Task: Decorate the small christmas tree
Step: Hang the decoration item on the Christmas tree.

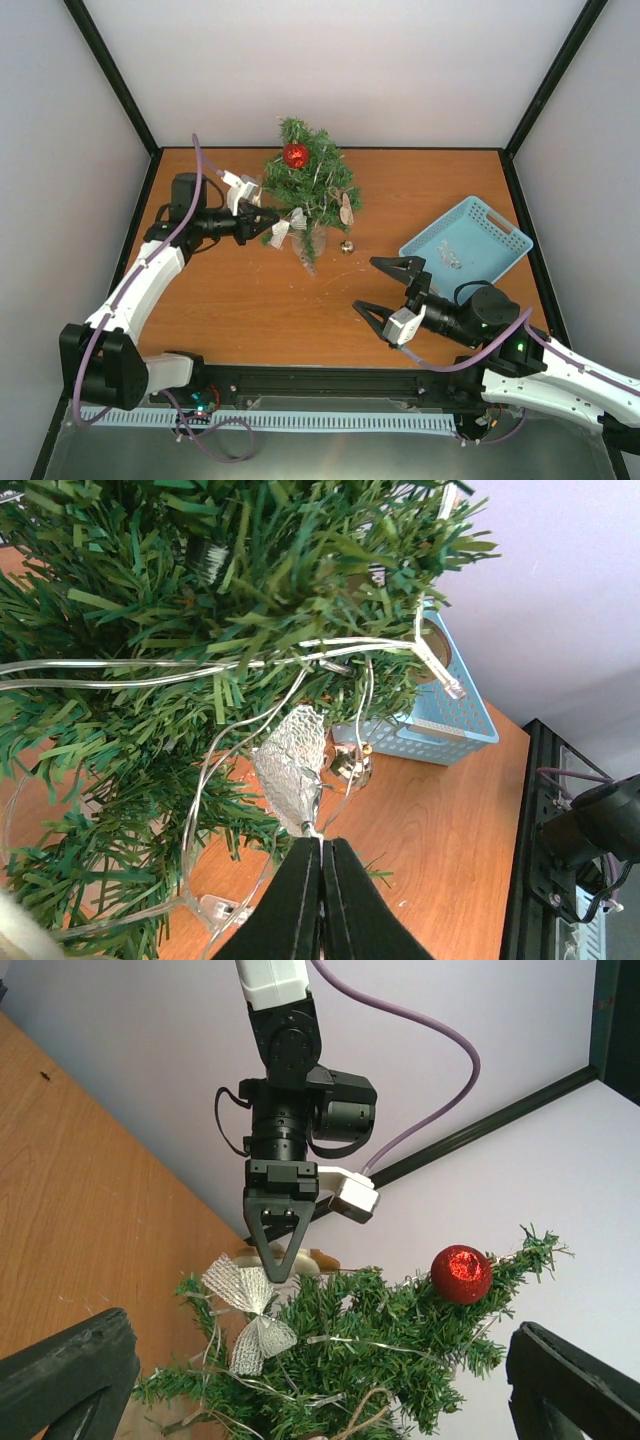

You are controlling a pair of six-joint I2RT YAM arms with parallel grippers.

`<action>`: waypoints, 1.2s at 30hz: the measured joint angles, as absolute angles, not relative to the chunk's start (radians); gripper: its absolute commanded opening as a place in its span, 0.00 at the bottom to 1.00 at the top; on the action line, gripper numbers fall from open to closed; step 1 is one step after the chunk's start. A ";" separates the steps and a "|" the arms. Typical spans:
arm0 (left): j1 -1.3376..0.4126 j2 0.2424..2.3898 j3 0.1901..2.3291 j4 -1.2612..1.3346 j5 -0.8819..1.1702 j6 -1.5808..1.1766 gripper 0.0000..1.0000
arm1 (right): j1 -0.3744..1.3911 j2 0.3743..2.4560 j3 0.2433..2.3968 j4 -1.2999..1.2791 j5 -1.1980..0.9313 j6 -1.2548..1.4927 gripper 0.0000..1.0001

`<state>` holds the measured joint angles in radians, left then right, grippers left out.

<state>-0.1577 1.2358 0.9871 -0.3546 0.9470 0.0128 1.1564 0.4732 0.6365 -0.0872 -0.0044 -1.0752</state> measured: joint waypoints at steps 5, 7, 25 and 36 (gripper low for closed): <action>-0.162 1.259 0.987 -0.340 0.947 0.010 0.01 | 1.156 0.474 0.636 -0.087 -0.004 -1.075 1.00; -0.168 1.266 0.987 -0.335 0.946 0.010 0.01 | 1.156 0.474 0.636 -0.087 -0.002 -1.076 1.00; -0.189 1.279 0.992 -0.311 0.848 0.016 0.01 | 1.156 0.475 0.636 -0.087 0.015 -1.076 1.00; -0.199 1.279 0.974 -0.290 0.796 0.025 0.03 | 1.156 0.474 0.636 -0.087 0.019 -1.075 1.00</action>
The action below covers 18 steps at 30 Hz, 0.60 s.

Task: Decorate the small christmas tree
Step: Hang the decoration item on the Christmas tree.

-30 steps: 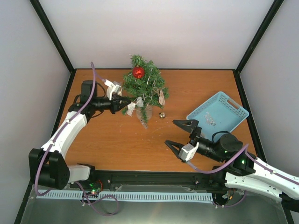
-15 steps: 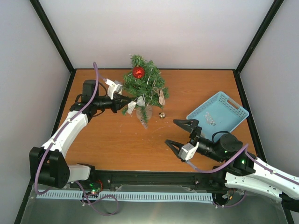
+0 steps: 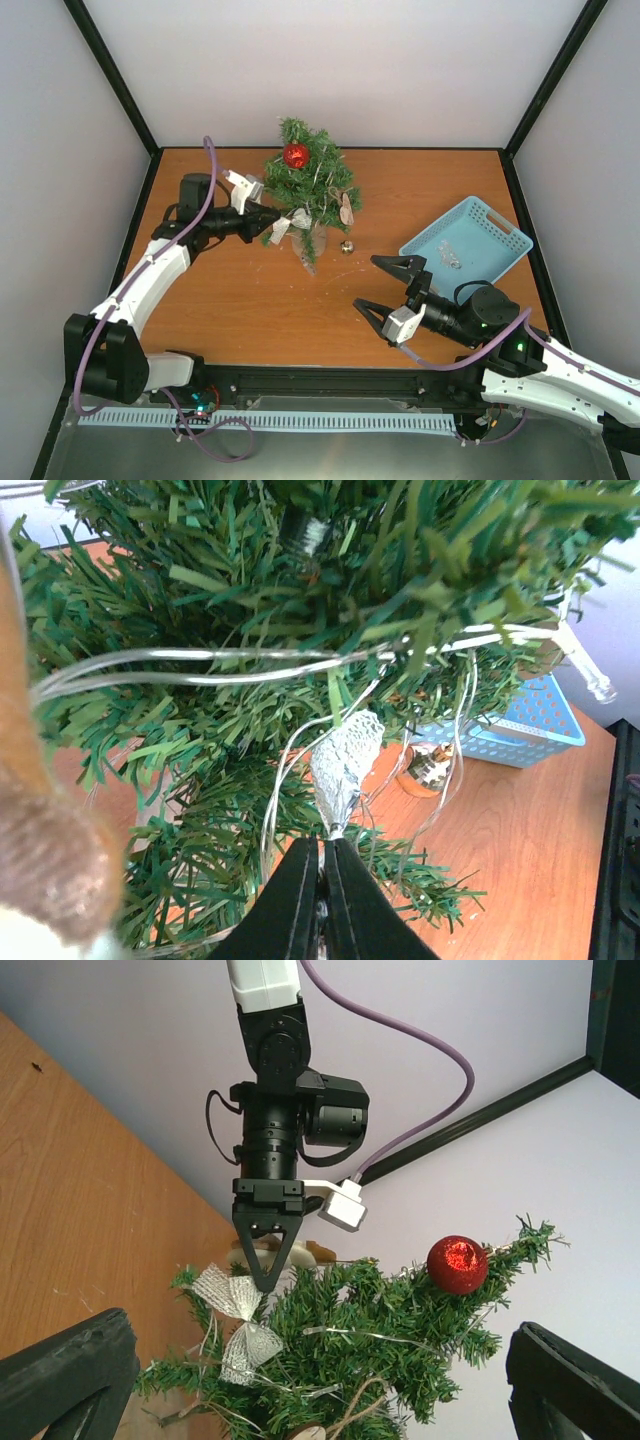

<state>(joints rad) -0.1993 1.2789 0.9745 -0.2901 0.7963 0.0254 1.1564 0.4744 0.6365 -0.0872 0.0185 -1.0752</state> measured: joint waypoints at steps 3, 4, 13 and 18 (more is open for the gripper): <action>-0.202 1.279 0.966 -0.288 0.785 0.032 0.03 | 1.156 0.471 0.636 -0.088 0.019 -1.075 1.00; -0.204 1.279 0.965 -0.288 0.783 0.034 0.04 | 1.156 0.470 0.636 -0.088 0.019 -1.075 1.00; -0.216 1.279 0.964 -0.287 0.750 0.053 0.08 | 1.156 0.469 0.636 -0.088 0.023 -1.075 1.00; -0.219 1.279 0.964 -0.289 0.727 0.067 0.12 | 1.156 0.461 0.636 -0.088 0.023 -1.075 1.00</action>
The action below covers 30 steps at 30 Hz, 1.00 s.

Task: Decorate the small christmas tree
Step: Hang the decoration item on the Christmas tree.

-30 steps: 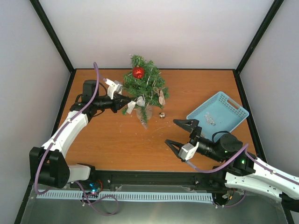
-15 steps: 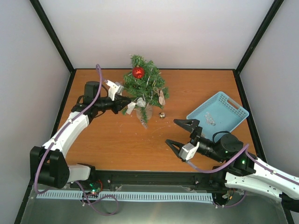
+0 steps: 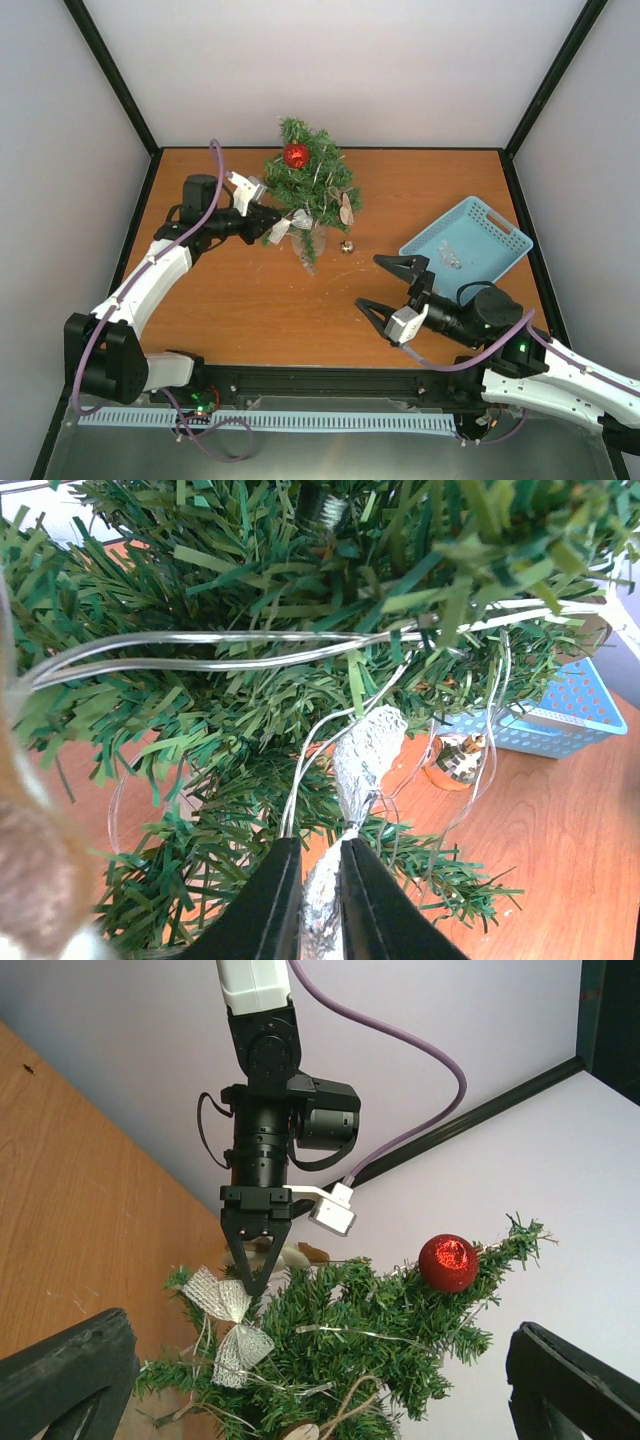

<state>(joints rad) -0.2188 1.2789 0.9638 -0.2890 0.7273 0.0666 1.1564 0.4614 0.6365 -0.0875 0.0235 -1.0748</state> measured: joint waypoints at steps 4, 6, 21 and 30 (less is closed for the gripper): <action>-0.223 1.278 0.964 -0.291 0.711 0.071 0.15 | 1.156 0.459 0.636 -0.088 0.024 -1.075 1.00; -0.224 1.275 0.964 -0.292 0.706 0.072 0.19 | 1.156 0.459 0.636 -0.088 0.025 -1.075 1.00; -0.226 1.231 0.964 -0.292 0.678 0.070 0.33 | 1.156 0.459 0.636 -0.088 0.031 -1.074 1.00; -0.226 1.163 0.964 -0.292 0.684 0.019 0.45 | 1.156 0.459 0.636 -0.088 0.038 -1.065 1.00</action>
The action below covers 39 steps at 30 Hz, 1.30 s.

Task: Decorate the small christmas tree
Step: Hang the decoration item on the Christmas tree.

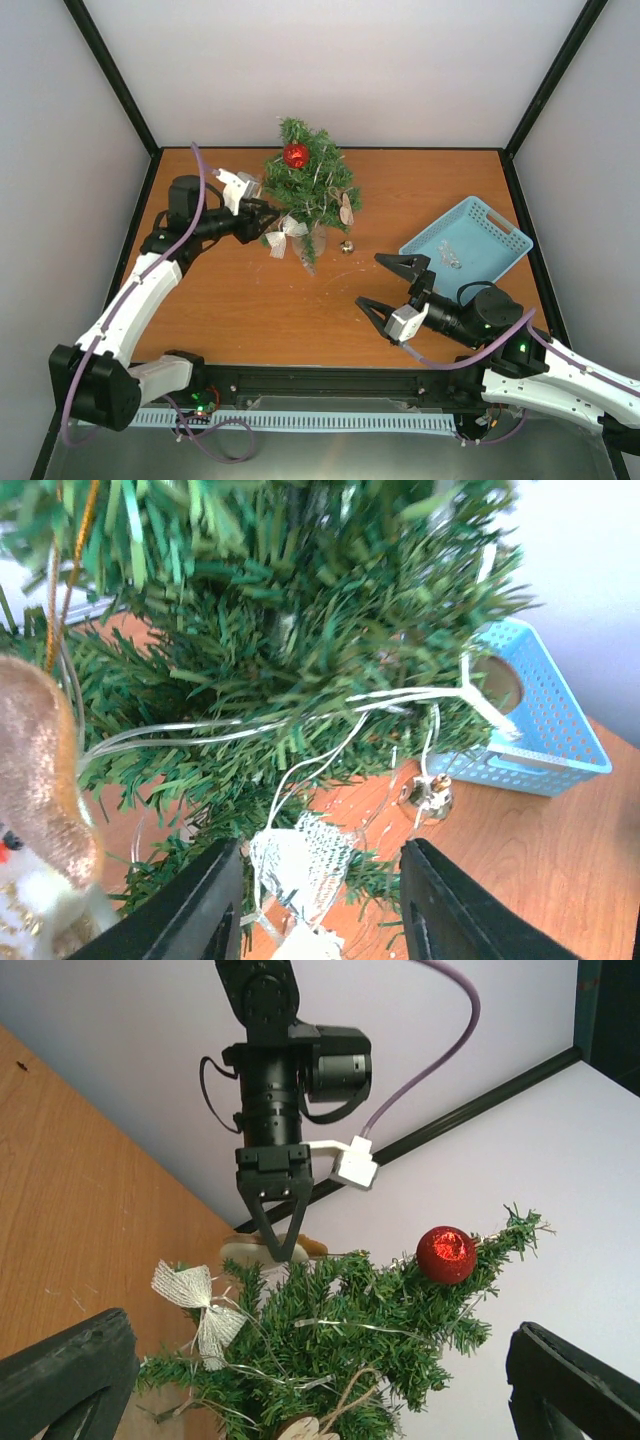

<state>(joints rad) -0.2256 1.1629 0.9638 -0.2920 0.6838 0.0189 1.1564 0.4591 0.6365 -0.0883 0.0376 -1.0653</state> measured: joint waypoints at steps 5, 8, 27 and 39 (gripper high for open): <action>-0.226 1.074 0.948 -0.292 0.670 -0.052 0.47 | 1.156 0.460 0.636 -0.091 0.043 -1.052 1.00; -0.226 1.021 0.916 -0.293 0.658 -0.102 0.44 | 1.156 0.460 0.636 -0.094 0.044 -1.047 1.00; -0.228 1.035 0.701 -0.207 0.673 -0.251 0.45 | 1.156 0.460 0.636 -0.103 0.044 -1.046 1.00; -0.232 1.076 0.701 -0.199 0.628 -0.265 0.49 | 1.156 0.460 0.636 -0.113 0.041 -1.046 1.00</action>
<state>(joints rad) -0.2321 1.0763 0.7013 -0.1993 0.6285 -0.2646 1.1564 0.4599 0.6365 -0.1135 0.0414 -1.0462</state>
